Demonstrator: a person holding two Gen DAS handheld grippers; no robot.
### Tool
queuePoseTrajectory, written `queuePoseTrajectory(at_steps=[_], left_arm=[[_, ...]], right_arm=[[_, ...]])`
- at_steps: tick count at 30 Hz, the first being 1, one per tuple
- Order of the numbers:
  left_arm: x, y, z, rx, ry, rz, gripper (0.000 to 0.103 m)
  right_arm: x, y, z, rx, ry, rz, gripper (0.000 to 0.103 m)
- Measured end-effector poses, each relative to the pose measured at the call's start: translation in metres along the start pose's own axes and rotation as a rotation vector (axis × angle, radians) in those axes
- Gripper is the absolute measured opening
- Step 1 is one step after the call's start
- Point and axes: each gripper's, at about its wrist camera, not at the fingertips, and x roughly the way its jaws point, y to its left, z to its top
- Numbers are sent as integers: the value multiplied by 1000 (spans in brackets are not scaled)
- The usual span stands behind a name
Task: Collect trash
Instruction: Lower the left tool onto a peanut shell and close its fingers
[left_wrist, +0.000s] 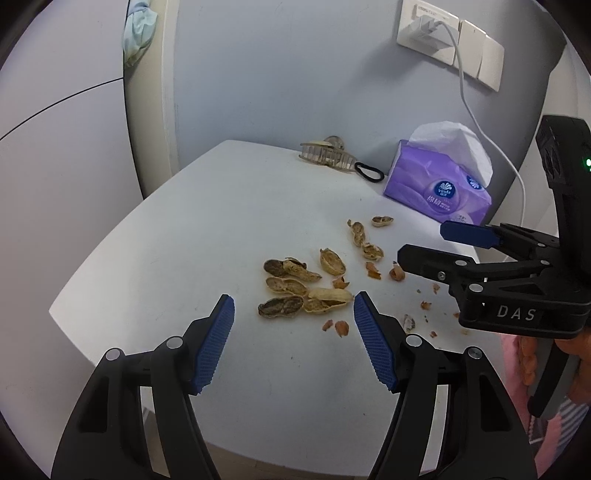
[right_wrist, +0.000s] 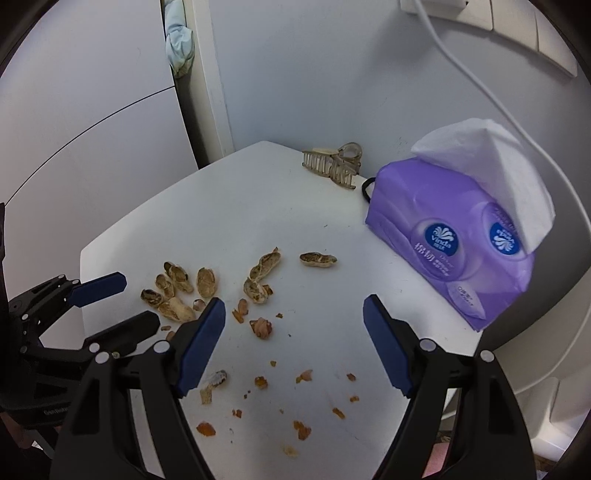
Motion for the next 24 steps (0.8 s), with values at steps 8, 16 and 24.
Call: queuePoseTrajectory(at_steps=[8,16,24], left_arm=[[9,-3,-1,27,5,7,54],[12,-3,-2,43,-3,15,43],[11,0,-3,49,-7,33,26]], right_arm=[[11,5,6,-12,5,0,66],[12,6,7,-15,2,1,66],[13,6,6,-4,4,4,66]])
